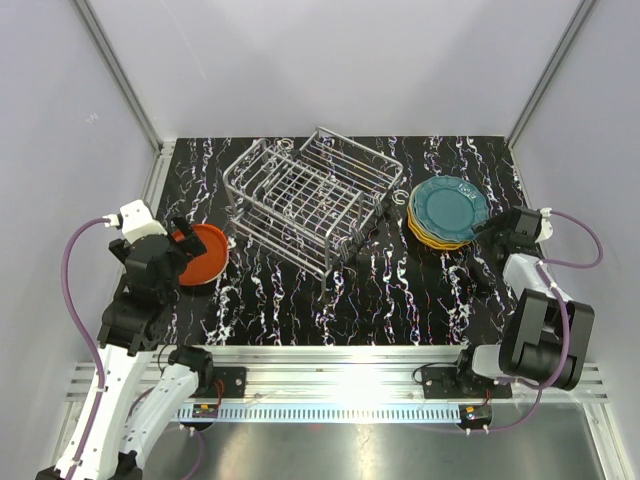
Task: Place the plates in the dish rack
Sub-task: Grab a plate with the right arm
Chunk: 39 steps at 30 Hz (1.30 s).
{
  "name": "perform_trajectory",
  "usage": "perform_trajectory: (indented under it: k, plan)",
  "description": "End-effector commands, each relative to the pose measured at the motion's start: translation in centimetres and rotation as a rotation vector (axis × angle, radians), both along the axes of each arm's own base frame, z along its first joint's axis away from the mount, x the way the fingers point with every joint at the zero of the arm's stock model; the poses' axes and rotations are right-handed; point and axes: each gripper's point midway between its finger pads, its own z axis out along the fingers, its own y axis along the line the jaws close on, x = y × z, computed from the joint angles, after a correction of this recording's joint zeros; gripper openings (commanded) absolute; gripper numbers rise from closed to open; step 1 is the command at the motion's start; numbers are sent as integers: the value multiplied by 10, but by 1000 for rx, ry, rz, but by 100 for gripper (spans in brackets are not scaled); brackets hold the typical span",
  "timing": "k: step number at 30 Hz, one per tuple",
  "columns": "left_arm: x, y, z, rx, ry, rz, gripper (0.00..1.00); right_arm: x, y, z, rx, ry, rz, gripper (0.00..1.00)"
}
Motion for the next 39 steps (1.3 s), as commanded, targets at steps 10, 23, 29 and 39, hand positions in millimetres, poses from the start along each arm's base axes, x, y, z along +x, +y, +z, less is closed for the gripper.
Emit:
perform_trajectory:
  k: [10,23,29,39]
  plan:
    - [3,-6,9,-20,-37,-25,99,31,3,18,16,-138,50,64]
    - [5,-8,6,-20,-28,-40,99,34,7,0,52,-104,60,53]
    - [5,-8,8,-20,-33,-41,99,28,12,4,73,-111,69,40]
    - [5,-8,6,-18,-28,-41,99,10,21,-3,87,-91,78,31]
